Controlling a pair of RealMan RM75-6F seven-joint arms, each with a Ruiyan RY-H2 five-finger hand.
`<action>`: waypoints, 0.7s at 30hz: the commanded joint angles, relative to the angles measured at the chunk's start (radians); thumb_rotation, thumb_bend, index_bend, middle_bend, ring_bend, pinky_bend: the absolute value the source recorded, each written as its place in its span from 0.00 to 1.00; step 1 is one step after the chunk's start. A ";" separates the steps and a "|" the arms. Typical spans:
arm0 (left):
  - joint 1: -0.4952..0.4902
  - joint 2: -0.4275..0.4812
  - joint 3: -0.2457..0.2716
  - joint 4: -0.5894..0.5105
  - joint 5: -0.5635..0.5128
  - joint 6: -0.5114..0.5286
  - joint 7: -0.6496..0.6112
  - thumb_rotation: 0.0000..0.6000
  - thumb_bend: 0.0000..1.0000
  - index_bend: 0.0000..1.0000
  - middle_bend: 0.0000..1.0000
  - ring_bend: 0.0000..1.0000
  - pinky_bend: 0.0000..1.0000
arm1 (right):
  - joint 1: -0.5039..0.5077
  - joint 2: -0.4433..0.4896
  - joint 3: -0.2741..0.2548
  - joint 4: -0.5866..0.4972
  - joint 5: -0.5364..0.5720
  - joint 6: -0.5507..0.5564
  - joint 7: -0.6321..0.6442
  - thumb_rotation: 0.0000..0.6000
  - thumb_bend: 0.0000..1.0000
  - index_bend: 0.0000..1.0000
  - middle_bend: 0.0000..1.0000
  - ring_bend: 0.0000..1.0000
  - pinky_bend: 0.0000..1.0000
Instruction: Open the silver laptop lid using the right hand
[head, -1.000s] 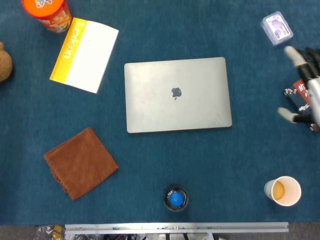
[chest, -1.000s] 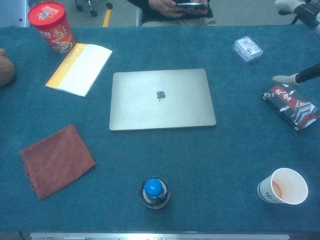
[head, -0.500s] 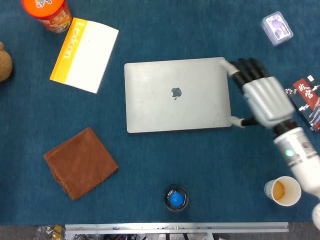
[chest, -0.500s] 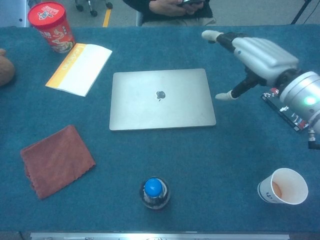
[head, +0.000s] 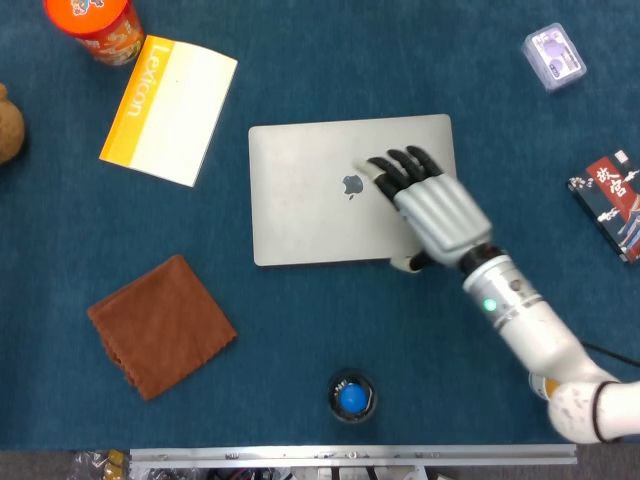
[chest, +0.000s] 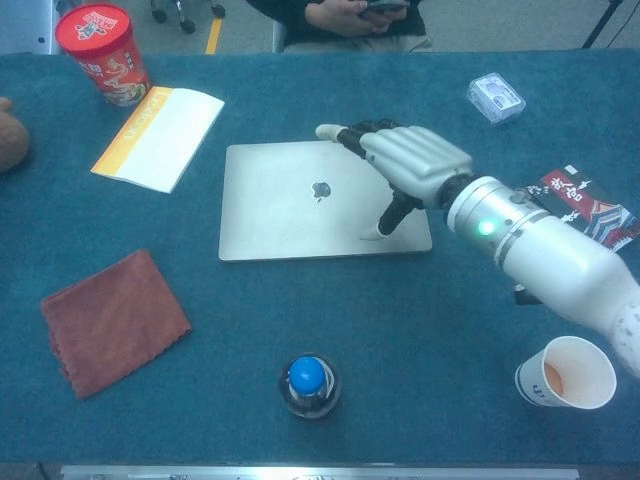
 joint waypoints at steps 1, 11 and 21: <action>0.003 0.000 0.002 0.005 0.000 0.002 -0.006 1.00 0.22 0.20 0.21 0.14 0.09 | 0.033 -0.044 -0.010 0.038 0.029 -0.005 -0.027 1.00 0.02 0.02 0.11 0.00 0.05; 0.010 -0.006 0.006 0.033 -0.003 0.006 -0.038 1.00 0.22 0.20 0.21 0.14 0.09 | 0.089 -0.157 -0.038 0.147 0.067 0.002 -0.065 1.00 0.01 0.02 0.11 0.00 0.05; 0.008 -0.011 0.003 0.061 -0.004 0.004 -0.069 1.00 0.22 0.20 0.21 0.14 0.09 | 0.117 -0.247 -0.051 0.258 0.069 0.021 -0.087 1.00 0.02 0.02 0.10 0.00 0.05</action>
